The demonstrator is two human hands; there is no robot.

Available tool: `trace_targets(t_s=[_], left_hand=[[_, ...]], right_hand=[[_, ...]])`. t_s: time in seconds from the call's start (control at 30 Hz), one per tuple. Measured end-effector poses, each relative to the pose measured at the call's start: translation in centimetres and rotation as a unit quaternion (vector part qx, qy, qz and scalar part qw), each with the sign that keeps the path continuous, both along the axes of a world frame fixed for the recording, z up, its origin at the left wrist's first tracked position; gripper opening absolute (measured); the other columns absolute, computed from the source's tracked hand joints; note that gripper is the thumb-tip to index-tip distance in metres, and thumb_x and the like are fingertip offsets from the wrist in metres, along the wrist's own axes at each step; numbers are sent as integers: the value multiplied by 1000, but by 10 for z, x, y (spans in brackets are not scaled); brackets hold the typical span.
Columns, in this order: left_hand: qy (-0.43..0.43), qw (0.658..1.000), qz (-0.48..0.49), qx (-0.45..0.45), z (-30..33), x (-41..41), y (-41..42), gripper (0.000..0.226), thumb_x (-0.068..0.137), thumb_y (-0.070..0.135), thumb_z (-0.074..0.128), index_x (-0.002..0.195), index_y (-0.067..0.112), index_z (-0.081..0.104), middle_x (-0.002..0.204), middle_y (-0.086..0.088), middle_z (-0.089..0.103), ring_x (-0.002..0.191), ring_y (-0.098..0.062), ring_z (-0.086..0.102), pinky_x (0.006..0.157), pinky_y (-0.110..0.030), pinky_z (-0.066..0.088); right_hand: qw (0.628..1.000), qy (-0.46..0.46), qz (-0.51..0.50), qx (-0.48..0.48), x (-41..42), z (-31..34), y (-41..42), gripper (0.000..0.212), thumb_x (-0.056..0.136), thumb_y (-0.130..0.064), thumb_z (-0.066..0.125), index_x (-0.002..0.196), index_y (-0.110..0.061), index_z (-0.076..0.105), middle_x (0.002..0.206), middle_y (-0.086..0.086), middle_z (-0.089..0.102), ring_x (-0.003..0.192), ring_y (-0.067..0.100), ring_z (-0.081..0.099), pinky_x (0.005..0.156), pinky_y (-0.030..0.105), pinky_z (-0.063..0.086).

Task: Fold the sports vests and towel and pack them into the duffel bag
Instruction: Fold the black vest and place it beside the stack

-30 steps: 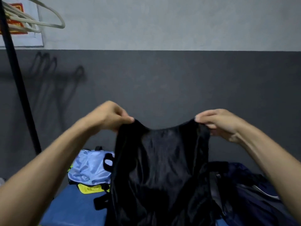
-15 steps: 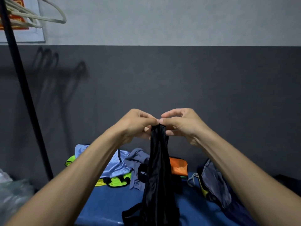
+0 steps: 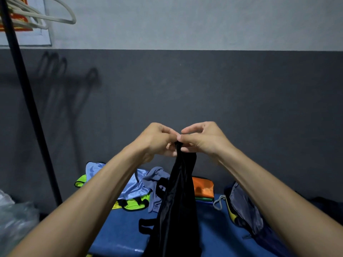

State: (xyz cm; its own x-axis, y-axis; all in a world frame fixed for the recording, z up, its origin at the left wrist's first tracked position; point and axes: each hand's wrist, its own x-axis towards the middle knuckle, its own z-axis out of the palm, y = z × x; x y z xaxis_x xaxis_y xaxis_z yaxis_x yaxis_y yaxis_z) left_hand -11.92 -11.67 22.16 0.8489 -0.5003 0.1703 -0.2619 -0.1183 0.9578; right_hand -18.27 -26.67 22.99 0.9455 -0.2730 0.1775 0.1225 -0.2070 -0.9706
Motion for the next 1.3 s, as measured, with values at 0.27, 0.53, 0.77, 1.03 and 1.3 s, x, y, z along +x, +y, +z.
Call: trace_targets(t_s=[0.27, 0.53, 0.77, 1.03, 1.3], left_hand=[[137, 981, -49, -127, 9, -11, 7, 33, 102, 6, 37, 119, -9, 61, 97, -26, 72, 92, -39, 72, 76, -40, 63], [137, 961, -101, -219, -5, -25, 9, 34, 105, 7, 33, 129, -1, 55, 110, -30, 72, 102, -37, 73, 90, -42, 61], [-458, 879, 133, -15, -29, -16, 40, 26, 85, 17, 80, 106, 23, 65, 98, 10, 65, 90, -17, 63, 74, -25, 50], [-510, 850, 121, 48, -33, -14, 34, 35, 82, 29, 83, 110, 25, 63, 106, 15, 61, 95, -9, 52, 81, -12, 37], [-483, 858, 115, 131, -42, -9, 37, 18, 93, 44, 68, 104, 30, 67, 89, 15, 56, 93, -8, 49, 84, -29, 45]], right_hand=[[972, -68, -71, -211, -1, 0, -3, 27, 72, -20, 90, 92, -18, 72, 83, 1, 75, 64, 14, 75, 71, 35, 64], [974, -107, -15, -196, 1, 13, -26, 21, 79, 3, 69, 88, -15, 71, 72, 4, 70, 63, 17, 65, 62, 28, 57], [970, -118, 79, -196, -16, 53, -62, 24, 88, 8, 62, 100, -12, 70, 85, 9, 57, 78, 11, 55, 66, 16, 48], [964, -125, 129, -196, -20, 65, -61, 27, 92, 6, 60, 104, -16, 70, 85, -1, 62, 84, 10, 57, 71, 25, 46], [957, -149, 139, -206, -21, 66, -63, 28, 93, 6, 61, 103, -19, 71, 90, -1, 61, 82, 6, 58, 67, 18, 47]])
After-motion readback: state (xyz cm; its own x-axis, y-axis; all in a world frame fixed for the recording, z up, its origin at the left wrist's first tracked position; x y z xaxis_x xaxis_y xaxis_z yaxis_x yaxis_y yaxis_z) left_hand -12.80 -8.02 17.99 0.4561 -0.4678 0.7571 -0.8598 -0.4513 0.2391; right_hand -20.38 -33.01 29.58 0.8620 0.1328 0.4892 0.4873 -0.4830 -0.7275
